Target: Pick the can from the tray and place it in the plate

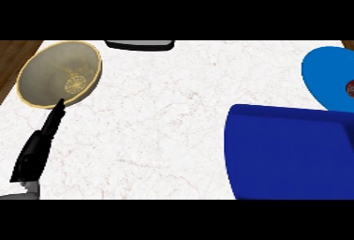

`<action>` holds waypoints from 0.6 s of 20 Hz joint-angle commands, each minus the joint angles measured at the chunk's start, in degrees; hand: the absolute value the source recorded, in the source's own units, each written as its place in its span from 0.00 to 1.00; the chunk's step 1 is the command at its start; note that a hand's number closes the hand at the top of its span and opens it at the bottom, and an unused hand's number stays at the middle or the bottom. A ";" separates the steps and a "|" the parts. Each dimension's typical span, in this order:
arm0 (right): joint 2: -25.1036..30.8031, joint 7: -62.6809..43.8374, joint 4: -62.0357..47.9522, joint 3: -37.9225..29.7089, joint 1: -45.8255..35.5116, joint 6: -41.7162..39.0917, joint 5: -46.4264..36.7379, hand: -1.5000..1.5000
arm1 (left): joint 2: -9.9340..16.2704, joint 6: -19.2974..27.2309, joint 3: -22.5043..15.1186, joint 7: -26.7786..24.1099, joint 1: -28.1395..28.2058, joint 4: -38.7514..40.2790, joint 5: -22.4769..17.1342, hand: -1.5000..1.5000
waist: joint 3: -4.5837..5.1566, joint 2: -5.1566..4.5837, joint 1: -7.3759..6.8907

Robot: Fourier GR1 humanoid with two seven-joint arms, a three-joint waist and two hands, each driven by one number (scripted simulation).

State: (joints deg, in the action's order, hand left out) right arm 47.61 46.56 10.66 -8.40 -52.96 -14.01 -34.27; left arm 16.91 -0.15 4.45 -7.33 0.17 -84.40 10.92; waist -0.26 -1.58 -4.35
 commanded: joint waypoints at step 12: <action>-2.79 -7.59 -6.18 -10.03 -4.39 -1.19 8.99 0.00 | -0.60 -0.17 0.03 0.34 1.14 -1.56 0.09 0.50 | -0.07 0.05 0.20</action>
State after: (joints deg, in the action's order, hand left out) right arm 43.89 40.21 5.21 -14.16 -54.95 -13.02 -29.50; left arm 16.36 -0.12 4.21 -6.96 0.74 -85.33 11.38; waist -0.36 -1.65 -4.10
